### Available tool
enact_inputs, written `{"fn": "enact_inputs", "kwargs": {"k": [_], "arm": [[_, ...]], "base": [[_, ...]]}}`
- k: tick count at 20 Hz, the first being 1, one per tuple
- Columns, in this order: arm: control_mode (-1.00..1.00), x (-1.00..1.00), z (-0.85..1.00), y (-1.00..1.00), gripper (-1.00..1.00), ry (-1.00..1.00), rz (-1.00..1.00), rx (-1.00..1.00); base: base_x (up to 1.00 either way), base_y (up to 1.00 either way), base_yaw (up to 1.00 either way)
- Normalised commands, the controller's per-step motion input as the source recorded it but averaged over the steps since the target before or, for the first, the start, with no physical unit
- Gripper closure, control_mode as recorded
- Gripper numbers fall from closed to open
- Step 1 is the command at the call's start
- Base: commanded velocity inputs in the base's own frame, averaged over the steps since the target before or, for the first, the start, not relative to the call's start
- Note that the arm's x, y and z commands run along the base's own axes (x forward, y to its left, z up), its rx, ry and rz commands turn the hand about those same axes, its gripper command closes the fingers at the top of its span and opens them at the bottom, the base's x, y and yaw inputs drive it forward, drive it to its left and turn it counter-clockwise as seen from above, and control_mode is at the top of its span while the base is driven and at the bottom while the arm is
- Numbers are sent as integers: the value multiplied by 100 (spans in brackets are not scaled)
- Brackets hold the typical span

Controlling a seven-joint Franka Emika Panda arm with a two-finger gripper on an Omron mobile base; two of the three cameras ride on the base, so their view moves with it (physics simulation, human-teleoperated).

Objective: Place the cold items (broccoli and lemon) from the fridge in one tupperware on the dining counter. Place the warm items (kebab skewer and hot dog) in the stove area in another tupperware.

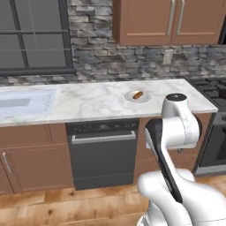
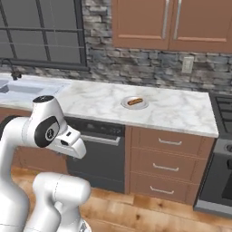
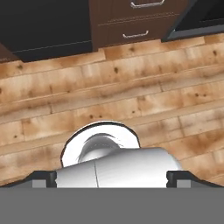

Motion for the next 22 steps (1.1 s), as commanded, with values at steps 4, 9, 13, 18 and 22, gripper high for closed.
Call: {"fn": "enact_inputs", "kwargs": {"k": [4,9,13,18,22], "arm": [[100,0,0,0,-100,0,0,0],[100,0,0,0,-100,0,0,0],[100,0,0,0,-100,0,0,0],[100,0,0,0,-100,0,0,0],[100,0,0,0,-100,0,0,0]], "base": [[55,-80,7],[100,-4,0],[51,8,0],[60,-1,0],[46,0,0]]}}
